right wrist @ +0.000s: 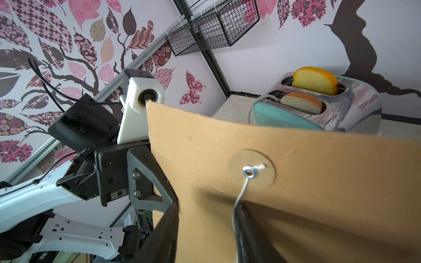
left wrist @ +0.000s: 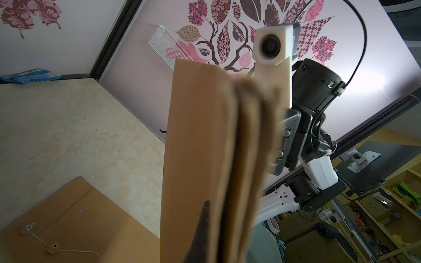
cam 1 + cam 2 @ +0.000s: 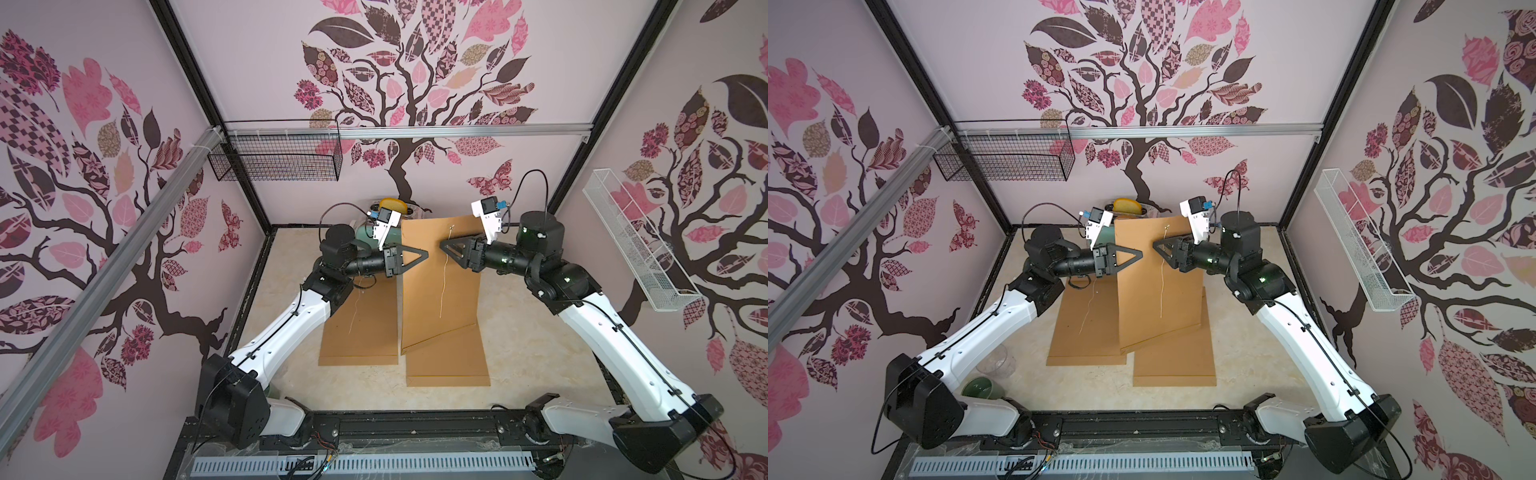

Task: Close the mouth of the file bag
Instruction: Close the file bag.

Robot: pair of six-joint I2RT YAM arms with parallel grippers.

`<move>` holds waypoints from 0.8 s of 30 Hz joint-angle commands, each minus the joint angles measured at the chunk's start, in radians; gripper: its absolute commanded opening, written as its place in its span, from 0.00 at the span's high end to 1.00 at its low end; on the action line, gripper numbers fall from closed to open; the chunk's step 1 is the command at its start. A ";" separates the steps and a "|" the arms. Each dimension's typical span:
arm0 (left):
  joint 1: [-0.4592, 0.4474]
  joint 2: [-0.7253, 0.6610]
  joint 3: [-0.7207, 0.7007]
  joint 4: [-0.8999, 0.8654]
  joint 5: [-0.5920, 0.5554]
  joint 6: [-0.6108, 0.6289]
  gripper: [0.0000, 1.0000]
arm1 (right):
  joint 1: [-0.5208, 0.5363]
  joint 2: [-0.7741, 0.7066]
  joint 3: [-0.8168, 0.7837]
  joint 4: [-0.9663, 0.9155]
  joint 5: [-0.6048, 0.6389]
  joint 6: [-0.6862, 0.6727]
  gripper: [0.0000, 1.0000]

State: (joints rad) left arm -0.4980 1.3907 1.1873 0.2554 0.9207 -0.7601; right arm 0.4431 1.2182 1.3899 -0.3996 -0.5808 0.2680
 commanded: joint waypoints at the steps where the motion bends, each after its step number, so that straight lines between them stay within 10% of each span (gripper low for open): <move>1: -0.006 -0.012 0.016 0.035 0.013 -0.001 1.00 | 0.005 0.000 -0.009 0.060 -0.057 0.039 0.58; 24: -0.006 -0.042 -0.006 0.122 0.000 -0.069 1.00 | -0.015 -0.060 -0.235 0.318 -0.196 0.221 0.73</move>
State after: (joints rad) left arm -0.4980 1.3750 1.1873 0.3000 0.9054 -0.8055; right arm 0.4313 1.1797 1.1713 -0.1314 -0.7586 0.4633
